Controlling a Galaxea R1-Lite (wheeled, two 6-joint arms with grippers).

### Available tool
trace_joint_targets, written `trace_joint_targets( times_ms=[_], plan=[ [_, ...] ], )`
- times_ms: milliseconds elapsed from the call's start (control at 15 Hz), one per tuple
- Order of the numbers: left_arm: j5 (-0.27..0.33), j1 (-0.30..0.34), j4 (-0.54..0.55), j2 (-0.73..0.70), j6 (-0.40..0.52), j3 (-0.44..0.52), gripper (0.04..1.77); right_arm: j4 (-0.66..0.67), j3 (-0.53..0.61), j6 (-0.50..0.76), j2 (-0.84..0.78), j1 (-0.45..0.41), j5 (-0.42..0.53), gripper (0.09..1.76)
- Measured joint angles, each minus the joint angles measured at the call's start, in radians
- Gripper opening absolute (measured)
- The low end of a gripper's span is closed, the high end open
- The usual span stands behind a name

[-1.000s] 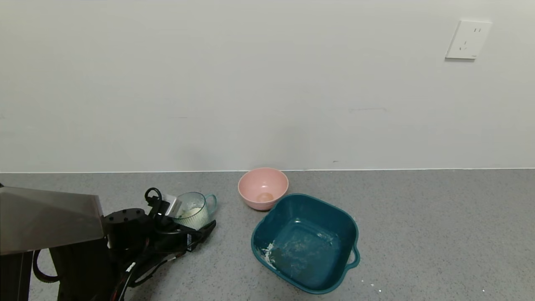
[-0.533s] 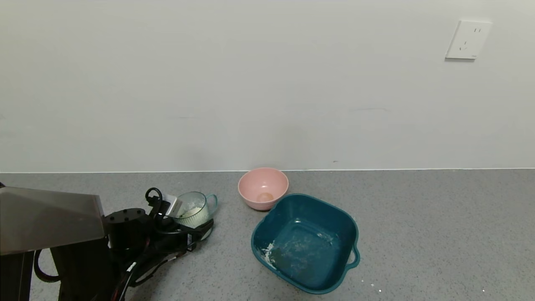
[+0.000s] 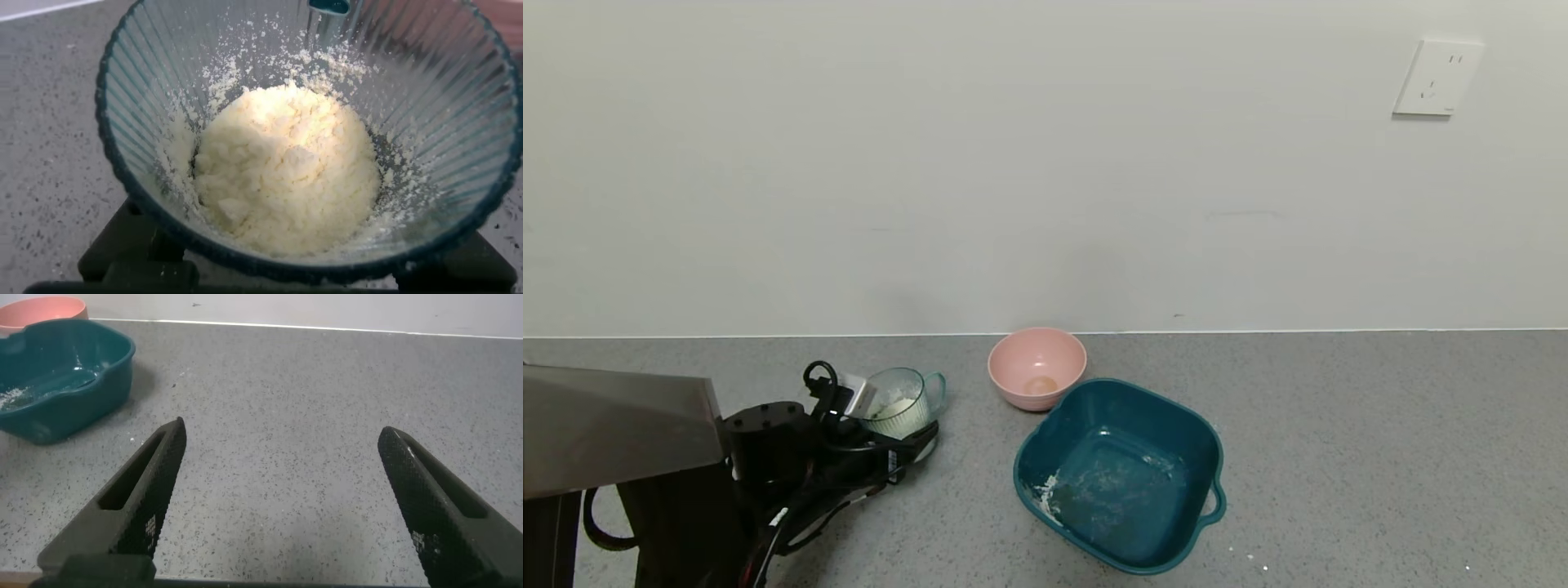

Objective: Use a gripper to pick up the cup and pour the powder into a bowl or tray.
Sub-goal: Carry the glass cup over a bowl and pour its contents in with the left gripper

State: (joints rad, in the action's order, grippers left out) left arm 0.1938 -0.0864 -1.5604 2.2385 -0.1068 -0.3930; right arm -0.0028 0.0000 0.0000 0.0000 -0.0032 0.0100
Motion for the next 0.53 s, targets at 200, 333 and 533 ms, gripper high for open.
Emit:
trace_joint_targets(
  times_ms=[200,333,533],
  plan=[
    [-0.016,0.000,0.050,-0.038,0.000,-0.024,1.31,0.000,0.000,0.000,0.000,0.000,0.000,1.71],
    [-0.021,0.000,0.153,-0.085,0.000,-0.060,1.31,0.000,0.000,0.000,0.000,0.000,0.000,1.71],
    [-0.056,-0.006,0.334,-0.164,-0.001,-0.144,1.31,0.000,0.000,0.000,0.000,0.000,0.000,1.71]
  ],
)
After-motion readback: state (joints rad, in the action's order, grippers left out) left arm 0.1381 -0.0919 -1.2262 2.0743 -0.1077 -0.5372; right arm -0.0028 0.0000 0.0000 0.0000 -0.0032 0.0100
